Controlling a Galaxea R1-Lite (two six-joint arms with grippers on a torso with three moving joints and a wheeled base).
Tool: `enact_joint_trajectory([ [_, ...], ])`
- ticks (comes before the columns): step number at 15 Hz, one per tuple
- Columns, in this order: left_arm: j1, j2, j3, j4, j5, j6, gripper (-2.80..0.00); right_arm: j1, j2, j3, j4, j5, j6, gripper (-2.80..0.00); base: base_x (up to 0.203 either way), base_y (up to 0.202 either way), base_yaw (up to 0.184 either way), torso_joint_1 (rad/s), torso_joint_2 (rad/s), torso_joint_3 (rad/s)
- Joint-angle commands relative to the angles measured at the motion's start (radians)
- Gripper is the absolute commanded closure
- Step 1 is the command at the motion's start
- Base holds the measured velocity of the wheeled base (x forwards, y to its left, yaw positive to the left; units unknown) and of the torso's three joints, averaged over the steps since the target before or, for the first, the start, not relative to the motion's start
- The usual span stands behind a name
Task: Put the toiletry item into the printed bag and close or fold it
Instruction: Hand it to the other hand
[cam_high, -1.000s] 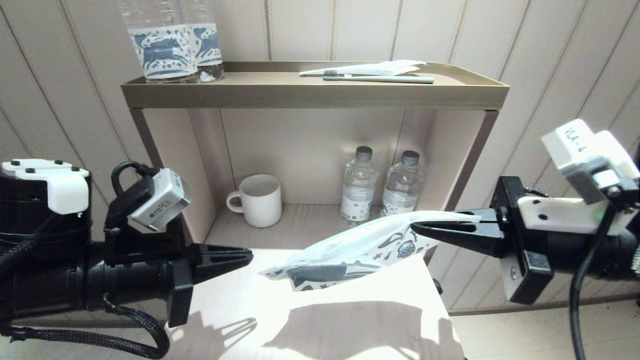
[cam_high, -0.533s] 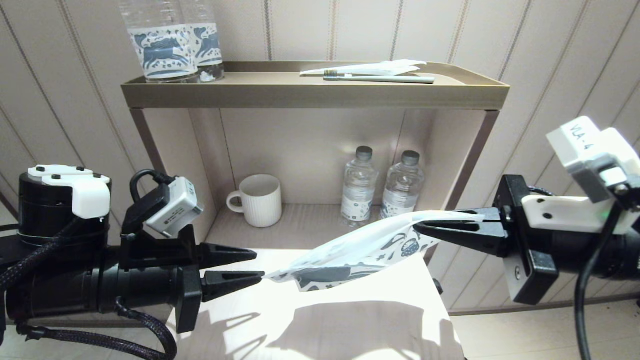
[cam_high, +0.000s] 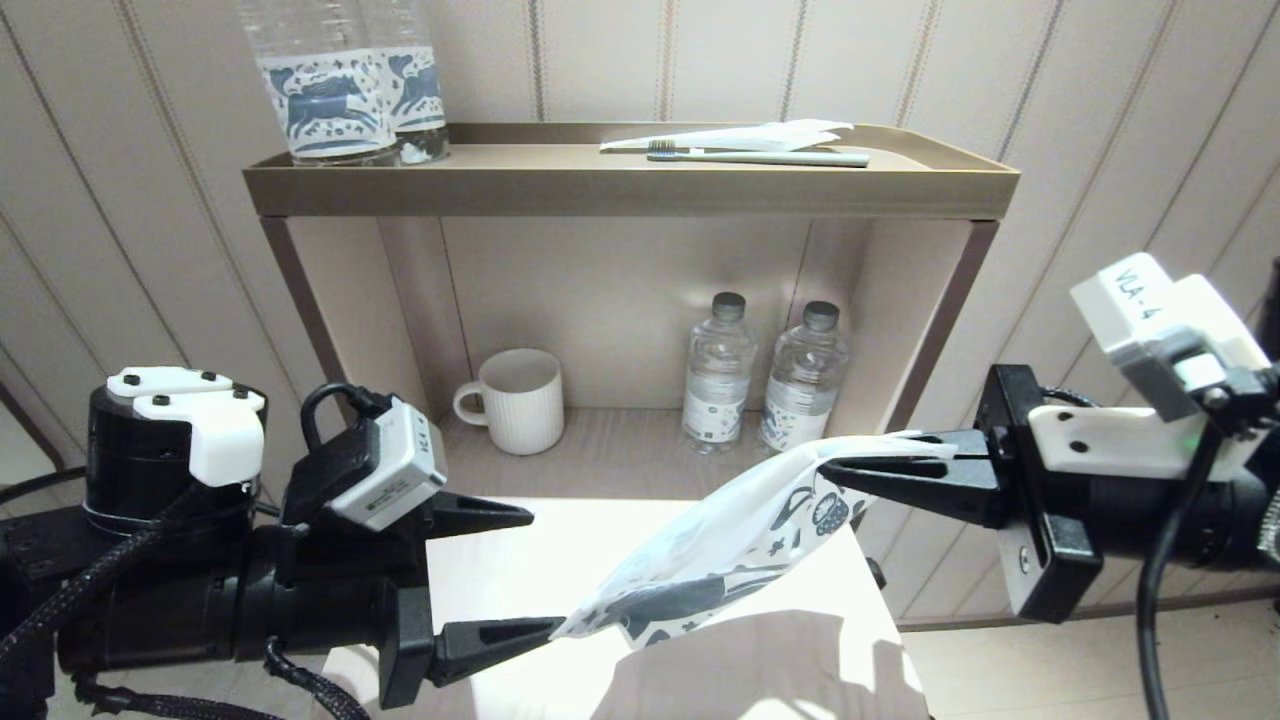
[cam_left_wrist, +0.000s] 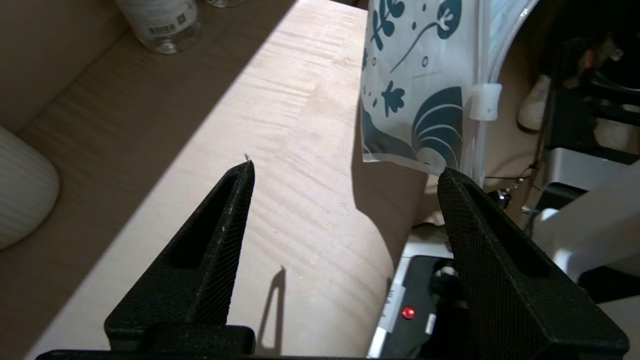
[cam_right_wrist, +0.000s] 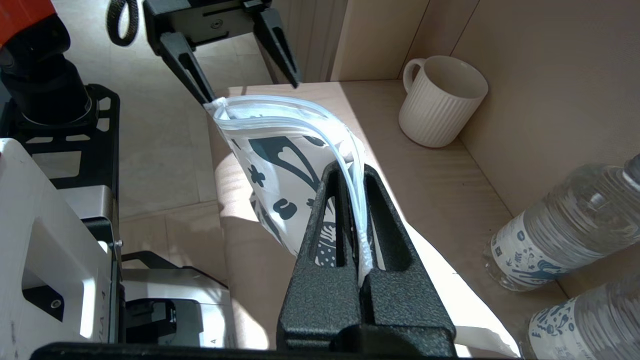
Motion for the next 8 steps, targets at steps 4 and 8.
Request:
enact_joint_trajectory([
  [4, -0.022, 0.023, 0.013, -0.041, 0.014, 0.006, -2.8, -0.002, 0.006, 0.005, -0.004, 0.003, -0.003, 0.0, 0.0, 0.0, 0.0, 0.0, 0.0, 0.0],
  [8, -0.005, -0.05, 0.022, -0.04, 0.02, 0.003, -2.8, -0.011, -0.002, 0.005, -0.004, 0.001, -0.005, 0.0, 0.0, 0.0, 0.0, 0.0, 0.0, 0.0],
])
